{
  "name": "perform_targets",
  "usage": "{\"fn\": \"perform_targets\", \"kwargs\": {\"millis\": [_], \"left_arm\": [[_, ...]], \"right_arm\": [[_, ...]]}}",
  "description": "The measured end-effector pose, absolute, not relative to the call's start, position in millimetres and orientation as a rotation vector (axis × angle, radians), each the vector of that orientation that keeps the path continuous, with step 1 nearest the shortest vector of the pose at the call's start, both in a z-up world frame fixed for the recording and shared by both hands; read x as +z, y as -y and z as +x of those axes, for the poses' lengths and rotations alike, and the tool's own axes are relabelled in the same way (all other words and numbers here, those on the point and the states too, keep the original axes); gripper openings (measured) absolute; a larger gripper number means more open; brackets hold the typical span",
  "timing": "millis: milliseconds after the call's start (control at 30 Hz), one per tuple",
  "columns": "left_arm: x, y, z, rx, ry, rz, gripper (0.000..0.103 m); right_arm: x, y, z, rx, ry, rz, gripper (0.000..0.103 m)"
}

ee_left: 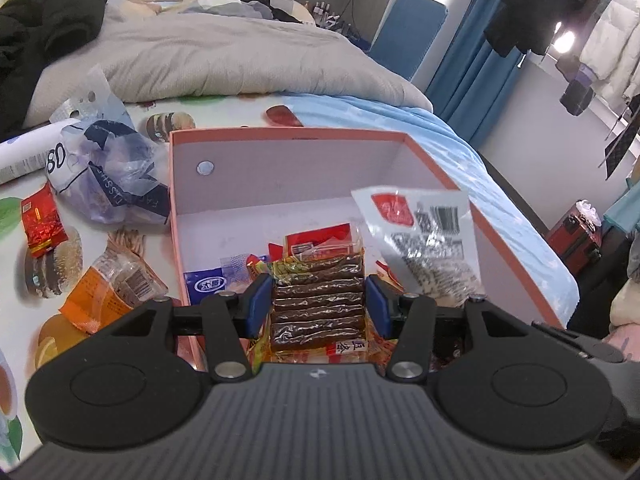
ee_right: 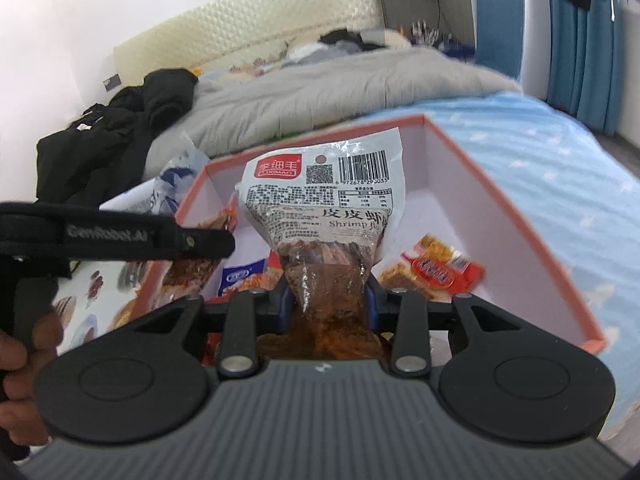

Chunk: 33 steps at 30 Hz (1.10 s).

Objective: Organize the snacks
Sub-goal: 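Lower both packs into the pink box and open both grippers, then withdraw both tools from the pink box back toward the remaining snacks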

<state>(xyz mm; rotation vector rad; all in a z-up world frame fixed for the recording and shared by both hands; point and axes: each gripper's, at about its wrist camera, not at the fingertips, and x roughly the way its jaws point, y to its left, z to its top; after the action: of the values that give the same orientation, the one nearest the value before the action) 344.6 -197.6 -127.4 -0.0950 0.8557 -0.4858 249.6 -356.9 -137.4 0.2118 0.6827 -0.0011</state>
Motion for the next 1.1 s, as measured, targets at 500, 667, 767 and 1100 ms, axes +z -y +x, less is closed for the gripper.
{"fn": "perform_targets", "kwargs": {"millis": [500, 667, 767, 1100], "left_arm": [[-96.8, 174.8, 307.2, -0.463, -0.799, -0.064, 0.072], [-74.1, 159.8, 271.2, -0.456, -0.756, -0.074, 0.072], [-61.0, 150.5, 246.3, -0.45, -0.727, -0.074, 0.072], [-34.5, 114.1, 172.2, -0.408, -0.666, -0.062, 0.072]], "right_arm": [[-134.1, 350.2, 233.1, -0.025, -0.694, 0.226, 0.068], [-118.2, 342.1, 206.4, -0.007, -0.658, 0.239, 0.068], [-106.7, 334.7, 190.2, 0.004, -0.634, 0.238, 0.068], [-82.4, 306.9, 137.9, 0.054, -0.572, 0.231, 0.068]]}}
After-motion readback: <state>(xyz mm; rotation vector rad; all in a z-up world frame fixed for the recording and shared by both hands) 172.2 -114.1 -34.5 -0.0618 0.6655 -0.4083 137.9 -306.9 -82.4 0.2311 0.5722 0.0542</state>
